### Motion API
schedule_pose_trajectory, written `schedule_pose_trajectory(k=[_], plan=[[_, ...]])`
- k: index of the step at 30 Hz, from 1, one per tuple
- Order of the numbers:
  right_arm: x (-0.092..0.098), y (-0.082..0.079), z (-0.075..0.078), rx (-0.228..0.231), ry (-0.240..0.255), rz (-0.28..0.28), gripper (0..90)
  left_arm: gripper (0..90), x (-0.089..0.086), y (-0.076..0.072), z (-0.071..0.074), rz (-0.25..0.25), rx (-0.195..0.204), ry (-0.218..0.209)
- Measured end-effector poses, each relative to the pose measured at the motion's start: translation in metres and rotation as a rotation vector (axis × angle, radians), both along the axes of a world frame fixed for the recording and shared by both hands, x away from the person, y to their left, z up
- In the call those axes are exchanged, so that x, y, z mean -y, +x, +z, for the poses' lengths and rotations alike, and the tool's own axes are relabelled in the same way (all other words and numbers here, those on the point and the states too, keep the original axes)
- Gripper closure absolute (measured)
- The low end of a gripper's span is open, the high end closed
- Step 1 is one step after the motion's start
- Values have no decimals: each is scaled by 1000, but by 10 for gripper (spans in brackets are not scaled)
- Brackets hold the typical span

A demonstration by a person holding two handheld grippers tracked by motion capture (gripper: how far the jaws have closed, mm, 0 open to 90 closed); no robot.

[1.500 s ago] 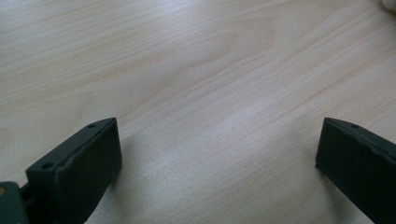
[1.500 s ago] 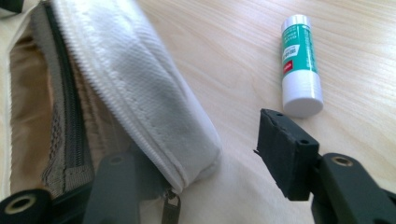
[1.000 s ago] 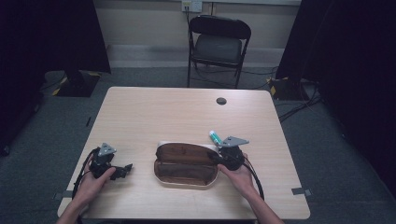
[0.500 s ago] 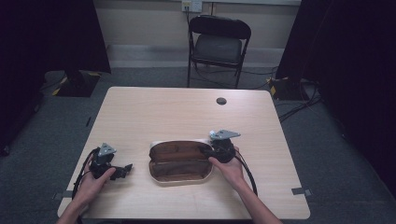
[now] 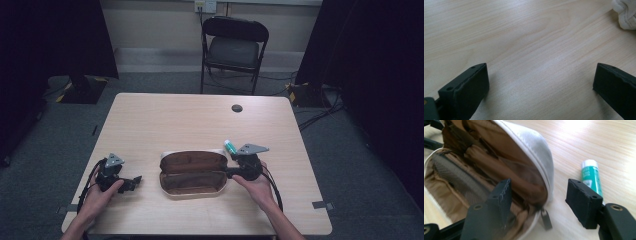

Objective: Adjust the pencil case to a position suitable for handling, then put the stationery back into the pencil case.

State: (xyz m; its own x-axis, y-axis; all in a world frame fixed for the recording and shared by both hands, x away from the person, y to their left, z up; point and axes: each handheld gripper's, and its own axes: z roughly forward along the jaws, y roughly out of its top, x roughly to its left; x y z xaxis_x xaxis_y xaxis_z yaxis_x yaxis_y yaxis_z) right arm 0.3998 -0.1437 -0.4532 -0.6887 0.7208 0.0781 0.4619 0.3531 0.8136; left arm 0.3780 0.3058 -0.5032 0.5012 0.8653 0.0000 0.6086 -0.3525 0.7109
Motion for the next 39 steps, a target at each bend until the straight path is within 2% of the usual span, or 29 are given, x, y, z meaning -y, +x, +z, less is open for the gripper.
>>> schedule_pose_trajectory(k=[7,12,15,19,22,29,34,36,38,39], plan=[[27,-9,2,-10,22,-12,379,0,0,0,0,0,0,1],[49,-2,-3,-4,3,-70,407,0,0,0,0,2,1,2],[53,7,-8,-3,-13,-95,428,0,0,0,0,4,1,2],[51,19,-15,-14,-34,-116,493,0,0,0,0,4,1,1],[46,25,-17,-12,-43,-115,508,0,0,0,0,2,0,-2],[30,38,-17,3,-74,-98,513,0,0,0,0,2,-1,-2],[18,52,-27,1,-111,-101,510,0,0,0,0,4,1,1],[14,54,-31,-8,-118,-104,509,0,0,0,0,3,0,1],[12,55,-32,-3,-145,-113,515,0,0,0,0,3,0,0],[13,55,-33,-11,-139,-116,519,0,0,0,0,2,-1,-3]])
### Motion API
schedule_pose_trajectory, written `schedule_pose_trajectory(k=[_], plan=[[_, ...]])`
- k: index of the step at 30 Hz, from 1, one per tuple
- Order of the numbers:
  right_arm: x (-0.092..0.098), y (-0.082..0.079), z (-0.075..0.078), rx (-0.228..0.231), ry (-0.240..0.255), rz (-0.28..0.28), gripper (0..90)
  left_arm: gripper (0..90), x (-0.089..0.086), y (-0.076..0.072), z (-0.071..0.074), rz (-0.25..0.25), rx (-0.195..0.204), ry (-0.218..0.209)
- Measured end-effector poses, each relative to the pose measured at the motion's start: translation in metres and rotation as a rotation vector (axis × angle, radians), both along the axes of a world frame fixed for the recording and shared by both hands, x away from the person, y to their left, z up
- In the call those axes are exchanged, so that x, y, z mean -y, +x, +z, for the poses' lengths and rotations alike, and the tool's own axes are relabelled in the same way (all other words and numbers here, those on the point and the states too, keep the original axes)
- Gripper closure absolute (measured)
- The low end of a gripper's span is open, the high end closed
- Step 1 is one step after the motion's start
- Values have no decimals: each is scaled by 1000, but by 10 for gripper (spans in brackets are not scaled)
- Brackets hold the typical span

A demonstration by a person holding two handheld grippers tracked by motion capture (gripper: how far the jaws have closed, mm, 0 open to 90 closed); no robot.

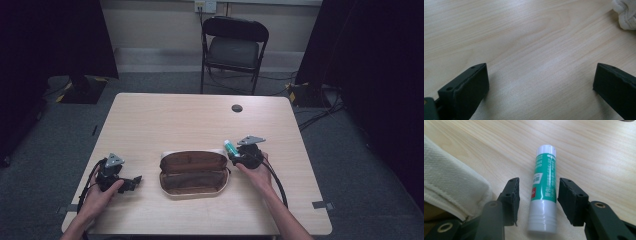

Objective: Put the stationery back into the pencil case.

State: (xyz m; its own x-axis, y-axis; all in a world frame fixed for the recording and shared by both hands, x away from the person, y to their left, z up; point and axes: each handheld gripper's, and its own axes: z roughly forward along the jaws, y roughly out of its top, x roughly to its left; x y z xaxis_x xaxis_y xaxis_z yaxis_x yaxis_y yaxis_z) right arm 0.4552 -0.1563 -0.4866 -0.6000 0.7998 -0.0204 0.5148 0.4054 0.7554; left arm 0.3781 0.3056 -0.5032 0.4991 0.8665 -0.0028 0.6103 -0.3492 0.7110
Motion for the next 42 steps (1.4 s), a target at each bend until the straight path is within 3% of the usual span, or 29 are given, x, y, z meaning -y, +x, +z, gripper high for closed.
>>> schedule_pose_trajectory(k=[5,15,24,31,42], plan=[[2,2,-5,-10,-19,-7,544,0,0,0,0,0,2,4],[4,1,-8,-12,-10,-7,638,0,0,-1,0,0,2,5],[7,1,-9,-16,19,-20,655,0,0,-1,0,0,2,4],[14,0,-6,-62,60,-10,657,0,0,-1,0,0,2,4],[19,-4,3,-68,92,-13,658,0,0,-1,0,0,2,4]])
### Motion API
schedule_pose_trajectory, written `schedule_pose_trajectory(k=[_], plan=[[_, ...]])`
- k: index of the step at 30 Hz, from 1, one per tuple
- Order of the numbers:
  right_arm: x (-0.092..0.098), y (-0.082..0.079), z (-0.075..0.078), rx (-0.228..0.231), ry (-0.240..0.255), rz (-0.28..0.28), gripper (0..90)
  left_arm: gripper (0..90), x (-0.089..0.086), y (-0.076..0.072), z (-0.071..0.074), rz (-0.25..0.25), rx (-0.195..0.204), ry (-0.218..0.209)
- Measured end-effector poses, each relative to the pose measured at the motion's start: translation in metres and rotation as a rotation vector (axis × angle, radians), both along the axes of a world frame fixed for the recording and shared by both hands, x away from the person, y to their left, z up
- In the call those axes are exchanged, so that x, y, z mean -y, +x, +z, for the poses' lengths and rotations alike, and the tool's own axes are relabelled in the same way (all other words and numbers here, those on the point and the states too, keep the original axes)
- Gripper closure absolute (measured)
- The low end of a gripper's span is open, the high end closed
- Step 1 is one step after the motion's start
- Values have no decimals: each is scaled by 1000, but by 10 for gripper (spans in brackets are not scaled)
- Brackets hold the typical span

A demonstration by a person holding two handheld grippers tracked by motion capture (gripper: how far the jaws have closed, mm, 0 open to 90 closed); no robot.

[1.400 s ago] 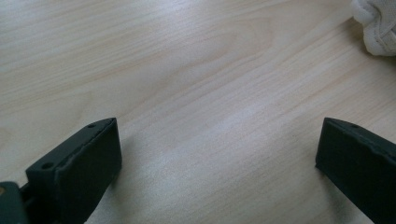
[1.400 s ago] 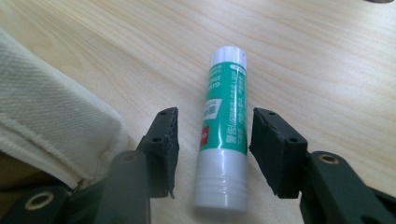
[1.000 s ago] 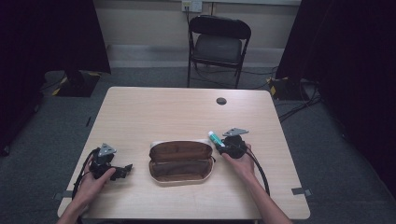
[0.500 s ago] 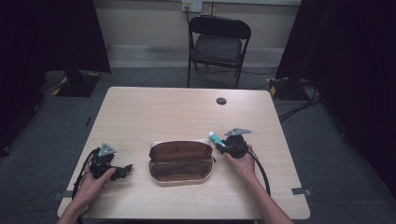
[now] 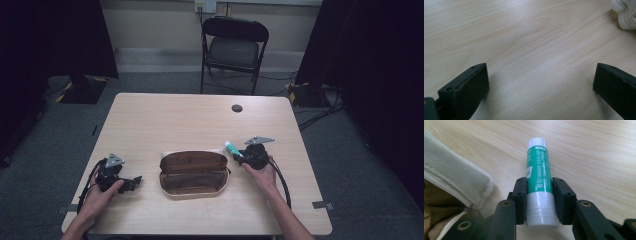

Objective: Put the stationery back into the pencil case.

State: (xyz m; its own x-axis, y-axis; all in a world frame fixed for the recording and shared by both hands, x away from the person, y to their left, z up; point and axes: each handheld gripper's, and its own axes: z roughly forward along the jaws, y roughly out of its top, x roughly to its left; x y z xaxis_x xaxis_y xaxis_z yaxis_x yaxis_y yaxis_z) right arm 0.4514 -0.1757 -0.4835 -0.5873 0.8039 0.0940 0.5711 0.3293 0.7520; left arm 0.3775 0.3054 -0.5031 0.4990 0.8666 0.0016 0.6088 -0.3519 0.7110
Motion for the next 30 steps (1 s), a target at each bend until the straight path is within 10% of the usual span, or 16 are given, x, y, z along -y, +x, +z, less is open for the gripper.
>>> schedule_pose_trajectory(k=[30], plan=[[18,-31,48,101,76,7,658,0,0,-1,0,2,2,-3]])
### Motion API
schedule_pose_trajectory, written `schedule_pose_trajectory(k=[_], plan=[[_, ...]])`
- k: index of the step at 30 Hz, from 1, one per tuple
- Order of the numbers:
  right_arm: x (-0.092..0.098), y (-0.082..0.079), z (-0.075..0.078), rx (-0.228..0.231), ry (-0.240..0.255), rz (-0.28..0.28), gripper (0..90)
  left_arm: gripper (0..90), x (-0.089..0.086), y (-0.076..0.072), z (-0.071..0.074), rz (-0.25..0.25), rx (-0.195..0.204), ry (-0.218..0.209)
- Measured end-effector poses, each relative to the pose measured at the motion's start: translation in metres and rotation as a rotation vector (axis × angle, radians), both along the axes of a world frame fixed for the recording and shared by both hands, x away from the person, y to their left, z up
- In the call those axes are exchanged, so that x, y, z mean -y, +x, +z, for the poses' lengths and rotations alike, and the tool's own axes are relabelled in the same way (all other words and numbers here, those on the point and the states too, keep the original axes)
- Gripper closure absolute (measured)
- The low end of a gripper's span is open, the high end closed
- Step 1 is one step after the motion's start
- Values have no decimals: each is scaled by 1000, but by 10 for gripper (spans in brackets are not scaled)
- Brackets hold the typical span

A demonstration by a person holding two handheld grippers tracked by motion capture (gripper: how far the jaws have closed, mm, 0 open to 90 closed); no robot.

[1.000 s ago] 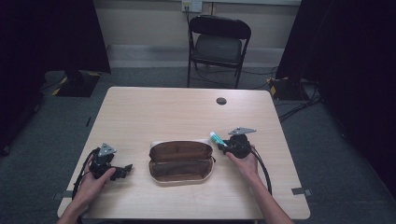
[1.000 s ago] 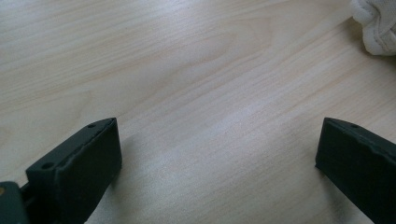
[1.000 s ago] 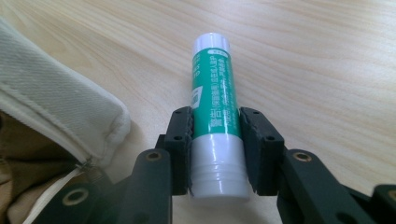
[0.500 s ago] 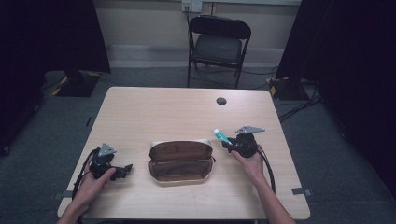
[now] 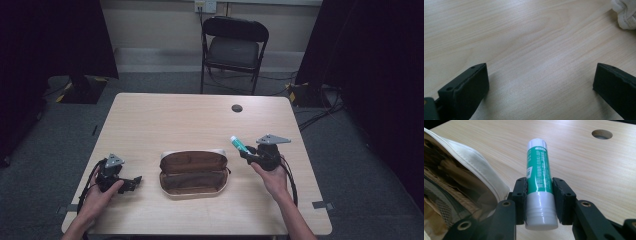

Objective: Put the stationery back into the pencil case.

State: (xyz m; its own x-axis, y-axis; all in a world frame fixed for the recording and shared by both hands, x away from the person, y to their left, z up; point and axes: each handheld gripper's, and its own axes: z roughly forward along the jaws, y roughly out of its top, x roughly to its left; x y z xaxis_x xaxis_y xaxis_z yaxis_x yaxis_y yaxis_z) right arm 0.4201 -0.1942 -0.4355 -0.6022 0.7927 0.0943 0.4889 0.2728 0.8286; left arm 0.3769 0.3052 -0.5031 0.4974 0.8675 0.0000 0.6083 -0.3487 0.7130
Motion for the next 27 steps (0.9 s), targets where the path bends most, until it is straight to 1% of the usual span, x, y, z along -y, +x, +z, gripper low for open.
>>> schedule_pose_trajectory(k=[1,6,9,12,15,17,21,25,27], plan=[[0,-1,2,3,11,9,658,0,0,0,0,0,-1,0],[-1,-6,14,26,37,25,658,0,0,0,0,-1,0,0],[-2,-9,24,51,46,39,657,0,0,0,0,-1,0,0],[1,-14,40,75,76,44,658,0,0,0,0,-1,0,1],[1,-19,50,102,83,58,657,0,0,0,0,-1,0,0],[-1,-22,57,113,95,69,658,0,0,0,0,0,-1,0],[-7,-29,67,132,97,103,658,0,0,0,0,0,0,0],[-16,-35,74,146,105,138,658,0,0,0,0,-1,0,0],[-19,-37,76,162,104,146,657,0,0,0,0,0,0,0]])
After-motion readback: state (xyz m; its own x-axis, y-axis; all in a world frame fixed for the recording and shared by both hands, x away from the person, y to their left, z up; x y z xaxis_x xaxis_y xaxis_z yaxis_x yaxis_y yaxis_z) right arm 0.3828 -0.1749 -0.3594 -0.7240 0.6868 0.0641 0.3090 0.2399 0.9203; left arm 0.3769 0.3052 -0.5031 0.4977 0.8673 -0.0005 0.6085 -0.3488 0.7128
